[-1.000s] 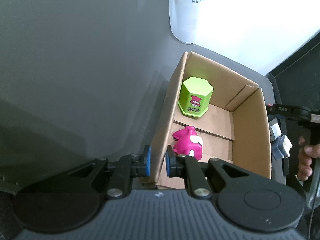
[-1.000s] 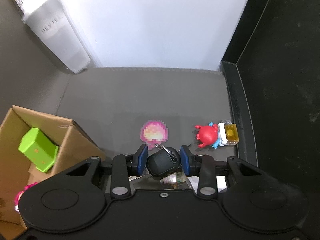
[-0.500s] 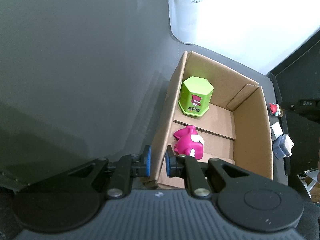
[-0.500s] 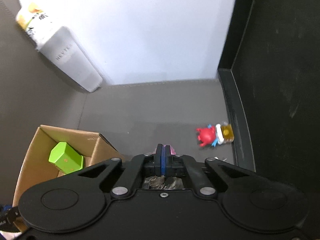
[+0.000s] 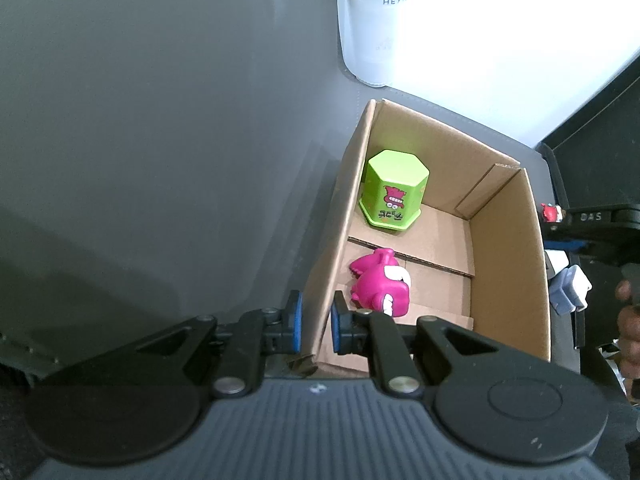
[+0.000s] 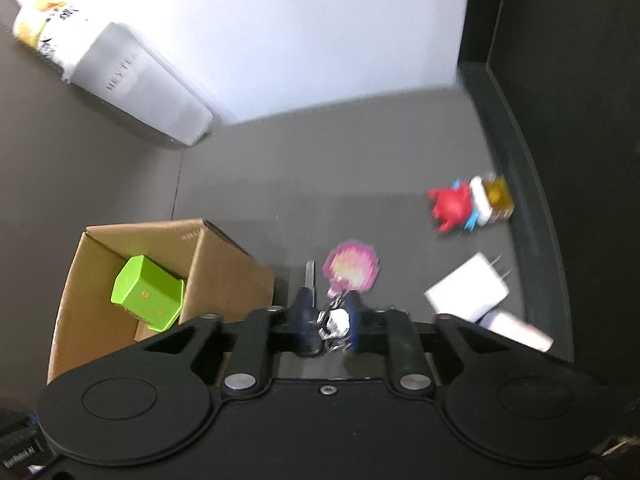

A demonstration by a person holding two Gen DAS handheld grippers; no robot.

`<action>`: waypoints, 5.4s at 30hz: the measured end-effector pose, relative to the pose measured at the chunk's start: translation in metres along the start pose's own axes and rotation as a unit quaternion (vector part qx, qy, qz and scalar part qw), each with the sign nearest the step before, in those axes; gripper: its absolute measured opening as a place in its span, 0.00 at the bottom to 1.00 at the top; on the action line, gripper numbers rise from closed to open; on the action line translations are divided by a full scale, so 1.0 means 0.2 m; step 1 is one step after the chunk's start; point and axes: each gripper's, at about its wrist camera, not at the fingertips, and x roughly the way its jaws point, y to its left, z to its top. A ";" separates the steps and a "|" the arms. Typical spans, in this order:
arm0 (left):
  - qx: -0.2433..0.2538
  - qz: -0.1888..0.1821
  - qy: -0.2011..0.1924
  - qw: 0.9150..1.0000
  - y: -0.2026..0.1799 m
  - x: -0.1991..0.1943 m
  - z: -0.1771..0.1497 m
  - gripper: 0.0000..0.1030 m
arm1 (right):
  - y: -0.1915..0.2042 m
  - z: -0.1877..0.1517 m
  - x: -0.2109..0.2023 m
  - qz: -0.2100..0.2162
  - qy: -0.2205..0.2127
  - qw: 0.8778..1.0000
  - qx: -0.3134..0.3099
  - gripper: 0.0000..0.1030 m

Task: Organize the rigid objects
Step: 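Lift the key bunch with the right gripper and carry it over the box, then lower the keys into the box and open the right gripper, then move the right gripper to the white-and-lavender cube and close on it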

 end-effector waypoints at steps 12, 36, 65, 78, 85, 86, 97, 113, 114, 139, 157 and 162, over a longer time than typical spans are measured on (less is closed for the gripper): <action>0.001 0.002 0.003 1.000 -0.01 0.01 0.00 0.13 | -0.08 -0.02 0.17 0.022 0.053 0.994 0.090 0.47; -0.005 -0.004 0.005 1.000 0.01 0.00 0.00 0.13 | 0.05 0.00 0.15 -0.054 0.051 0.997 0.037 0.19; 0.005 0.002 -0.001 1.000 -0.01 0.00 -0.01 0.13 | 0.04 0.08 -0.44 -0.016 -0.049 0.998 0.035 0.18; 0.008 0.004 -0.002 1.000 -0.02 0.00 -0.01 0.13 | 0.21 0.17 -0.67 0.029 -0.093 0.995 0.012 0.18; 0.007 0.001 -0.002 1.000 -0.01 0.00 -0.01 0.13 | 0.33 0.21 -0.70 0.047 -0.099 0.994 -0.011 0.18; 0.008 0.001 -0.002 1.000 -0.01 0.00 -0.01 0.13 | 0.35 0.21 -0.70 0.049 -0.099 0.994 -0.013 0.18; 0.010 -0.001 -0.003 1.000 -0.01 0.00 -0.01 0.13 | 0.47 0.20 -0.57 0.053 -0.079 0.995 -0.022 0.19; 0.011 -0.004 -0.001 1.000 -0.01 0.00 -0.01 0.13 | 0.45 0.12 -0.25 0.036 -0.051 0.998 -0.015 0.19; 0.010 -0.004 -0.001 1.000 -0.01 0.00 -0.01 0.13 | 0.46 0.12 -0.24 0.032 -0.051 0.998 -0.018 0.19; 0.010 -0.005 0.000 1.000 -0.01 -0.01 -0.01 0.13 | 0.36 0.03 -0.23 0.023 -0.055 0.998 -0.008 0.11; 0.010 0.004 -0.001 1.000 -0.03 0.00 -0.02 0.13 | 0.07 -0.06 -0.50 0.009 -0.096 0.995 0.035 0.27; 0.009 0.005 -0.001 1.000 -0.03 0.01 -0.02 0.13 | -0.02 -0.08 -0.55 -0.005 -0.098 0.994 0.046 0.45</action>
